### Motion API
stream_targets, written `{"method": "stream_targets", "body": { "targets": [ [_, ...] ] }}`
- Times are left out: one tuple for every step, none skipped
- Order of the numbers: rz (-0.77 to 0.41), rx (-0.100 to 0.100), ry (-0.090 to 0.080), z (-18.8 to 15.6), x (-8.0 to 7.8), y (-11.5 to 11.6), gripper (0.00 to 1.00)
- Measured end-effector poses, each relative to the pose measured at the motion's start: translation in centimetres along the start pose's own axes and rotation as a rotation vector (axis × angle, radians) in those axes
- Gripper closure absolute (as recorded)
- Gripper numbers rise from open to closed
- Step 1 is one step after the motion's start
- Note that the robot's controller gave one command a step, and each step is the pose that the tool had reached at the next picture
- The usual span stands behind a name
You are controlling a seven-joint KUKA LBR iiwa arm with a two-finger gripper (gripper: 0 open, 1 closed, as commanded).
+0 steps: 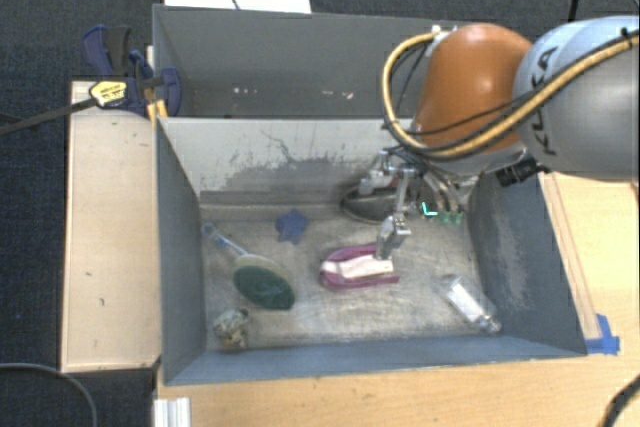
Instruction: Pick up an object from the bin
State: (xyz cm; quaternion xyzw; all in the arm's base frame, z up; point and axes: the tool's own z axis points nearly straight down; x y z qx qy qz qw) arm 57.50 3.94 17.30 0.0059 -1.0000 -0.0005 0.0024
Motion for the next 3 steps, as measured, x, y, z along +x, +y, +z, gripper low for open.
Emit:
{"method": "stream_targets", "body": {
  "targets": [
    [-0.080,-0.003,-0.003,9.0,0.6,-3.7,0.00],
    [-0.075,-0.001,0.001,9.0,0.6,-3.9,1.00],
    [-0.068,0.002,-0.015,-7.4,1.6,-4.8,1.00]
  ]
}}
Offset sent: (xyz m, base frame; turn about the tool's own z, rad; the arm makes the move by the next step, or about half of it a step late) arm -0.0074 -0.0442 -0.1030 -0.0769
